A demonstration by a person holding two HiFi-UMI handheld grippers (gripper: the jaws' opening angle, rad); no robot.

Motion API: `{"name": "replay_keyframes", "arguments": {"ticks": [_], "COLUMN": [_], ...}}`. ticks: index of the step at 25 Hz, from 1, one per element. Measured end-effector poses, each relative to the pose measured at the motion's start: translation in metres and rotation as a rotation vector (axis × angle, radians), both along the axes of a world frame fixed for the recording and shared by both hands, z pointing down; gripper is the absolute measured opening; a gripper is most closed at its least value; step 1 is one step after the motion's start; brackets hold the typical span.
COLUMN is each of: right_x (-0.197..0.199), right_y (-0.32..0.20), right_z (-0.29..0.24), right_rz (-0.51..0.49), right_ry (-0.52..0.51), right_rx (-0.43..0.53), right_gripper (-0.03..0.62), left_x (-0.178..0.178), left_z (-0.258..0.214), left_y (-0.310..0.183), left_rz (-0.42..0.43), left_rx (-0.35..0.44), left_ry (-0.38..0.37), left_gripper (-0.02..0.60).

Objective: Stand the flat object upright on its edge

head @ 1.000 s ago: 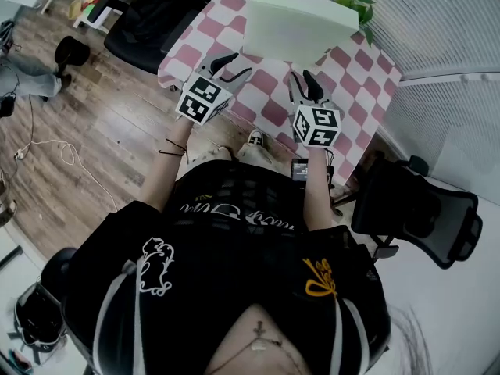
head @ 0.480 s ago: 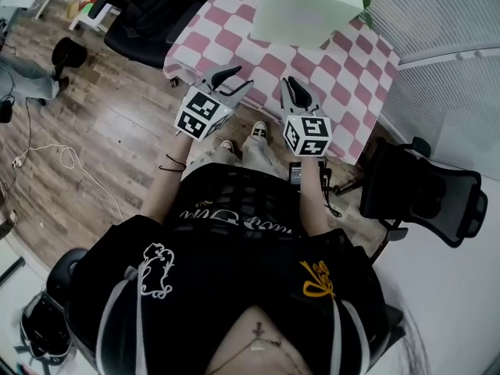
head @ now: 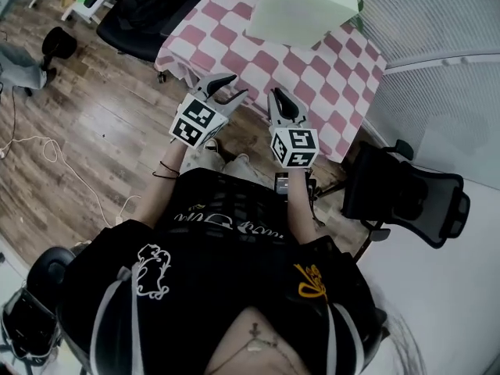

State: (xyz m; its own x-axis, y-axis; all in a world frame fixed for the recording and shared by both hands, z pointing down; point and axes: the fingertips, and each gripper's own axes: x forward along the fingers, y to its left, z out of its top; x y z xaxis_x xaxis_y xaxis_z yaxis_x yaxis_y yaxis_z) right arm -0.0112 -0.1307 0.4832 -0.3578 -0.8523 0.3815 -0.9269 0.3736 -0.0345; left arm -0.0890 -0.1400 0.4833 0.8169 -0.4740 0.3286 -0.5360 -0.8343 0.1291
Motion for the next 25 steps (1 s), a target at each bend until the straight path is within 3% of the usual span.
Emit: {"name": "replay_keyframes", "arguments": {"ticks": [6,25], "right_x": [-0.006,0.05], "right_y": [0.027,0.209], "right_z": [0.001,-0.013], "right_rz": [-0.038,-0.092], "right_ry": [-0.01,-0.058], "right_rx": [-0.001,0.035], "right_gripper": [0.041,0.035], "left_x": [0.007,0.068], "left_z": [-0.013,-0.025], "left_y": [0.034,0.217], "left_rz": [-0.009,-0.077], "left_rx": [0.013,0.029], "left_ry": [0.032,0.024], "left_gripper": [0.11,0.108]}}
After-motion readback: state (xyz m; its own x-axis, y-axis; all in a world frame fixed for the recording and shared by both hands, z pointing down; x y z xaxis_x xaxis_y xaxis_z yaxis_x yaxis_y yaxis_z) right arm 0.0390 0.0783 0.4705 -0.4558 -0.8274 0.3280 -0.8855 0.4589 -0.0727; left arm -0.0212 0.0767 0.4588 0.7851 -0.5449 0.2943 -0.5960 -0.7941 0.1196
